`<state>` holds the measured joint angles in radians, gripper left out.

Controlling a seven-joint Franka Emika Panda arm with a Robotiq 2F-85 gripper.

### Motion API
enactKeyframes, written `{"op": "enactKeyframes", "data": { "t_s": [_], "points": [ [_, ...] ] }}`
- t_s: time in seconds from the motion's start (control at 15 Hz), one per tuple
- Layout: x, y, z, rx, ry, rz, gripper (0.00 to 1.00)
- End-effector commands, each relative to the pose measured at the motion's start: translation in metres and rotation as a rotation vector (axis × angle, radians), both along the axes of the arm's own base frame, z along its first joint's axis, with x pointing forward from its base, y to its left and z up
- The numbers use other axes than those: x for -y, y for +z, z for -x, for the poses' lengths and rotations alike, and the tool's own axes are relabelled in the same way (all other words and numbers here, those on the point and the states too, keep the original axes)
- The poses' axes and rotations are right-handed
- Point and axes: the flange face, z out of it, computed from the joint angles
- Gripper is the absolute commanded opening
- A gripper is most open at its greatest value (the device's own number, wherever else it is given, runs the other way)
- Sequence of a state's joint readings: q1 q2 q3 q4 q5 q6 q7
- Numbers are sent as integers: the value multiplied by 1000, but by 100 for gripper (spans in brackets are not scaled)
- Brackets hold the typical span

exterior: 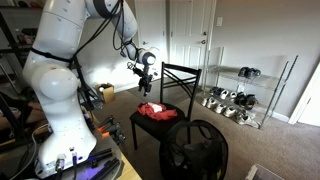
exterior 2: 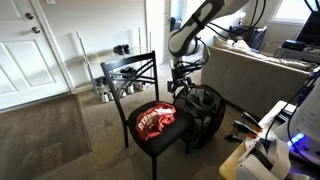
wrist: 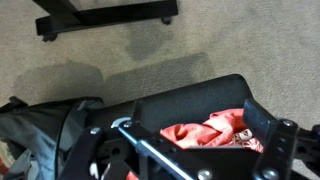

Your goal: Take the shirt off of the chair and put it into the laundry basket

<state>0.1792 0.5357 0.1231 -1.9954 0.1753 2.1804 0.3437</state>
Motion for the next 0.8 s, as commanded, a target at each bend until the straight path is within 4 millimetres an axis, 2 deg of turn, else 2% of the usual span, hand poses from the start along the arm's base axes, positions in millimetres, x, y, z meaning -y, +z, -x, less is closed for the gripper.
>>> {"op": "enactKeyframes", "data": {
  "t_s": [0.0, 0.13, 0.33, 0.73],
  "points": [
    [-23, -46, -3, -67, -149, -115, 100],
    [-36, -66, -8, -89, -243, -182, 100],
    [-48, -89, -28, -21, -386, -238, 100],
    [-48, -124, -58, 179, -648, -280, 100]
  ]
}}
